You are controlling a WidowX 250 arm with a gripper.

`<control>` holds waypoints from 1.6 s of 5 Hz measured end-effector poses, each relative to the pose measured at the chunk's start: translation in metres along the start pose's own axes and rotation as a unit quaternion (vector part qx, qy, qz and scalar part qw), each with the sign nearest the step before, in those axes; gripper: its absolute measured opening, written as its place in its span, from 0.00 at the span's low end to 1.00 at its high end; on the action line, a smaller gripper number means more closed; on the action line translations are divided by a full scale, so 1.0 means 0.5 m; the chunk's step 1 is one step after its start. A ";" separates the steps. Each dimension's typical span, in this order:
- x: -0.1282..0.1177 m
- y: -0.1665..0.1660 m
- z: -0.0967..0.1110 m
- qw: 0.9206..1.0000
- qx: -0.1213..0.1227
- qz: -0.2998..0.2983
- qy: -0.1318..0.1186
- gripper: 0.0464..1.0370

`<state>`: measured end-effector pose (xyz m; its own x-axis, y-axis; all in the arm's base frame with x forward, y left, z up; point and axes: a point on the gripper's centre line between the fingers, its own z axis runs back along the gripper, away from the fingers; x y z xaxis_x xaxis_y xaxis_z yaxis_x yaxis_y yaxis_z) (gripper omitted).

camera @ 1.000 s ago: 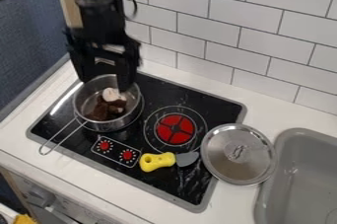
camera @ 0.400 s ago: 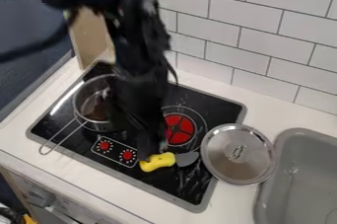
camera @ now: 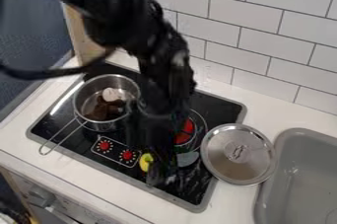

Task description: Move the yellow knife to top rigth of burner

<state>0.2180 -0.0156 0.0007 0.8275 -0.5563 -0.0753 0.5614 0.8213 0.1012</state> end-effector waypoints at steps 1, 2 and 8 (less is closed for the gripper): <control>0.002 0.000 -0.027 1.000 -0.004 -0.006 0.018 0.96; 0.009 0.002 -0.029 1.000 0.008 -0.016 0.020 0.91; 0.001 0.075 0.142 0.974 -0.007 0.225 0.004 0.38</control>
<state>0.2399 0.0059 0.0748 0.9899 -0.1376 -0.0337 0.1405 0.9838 0.1112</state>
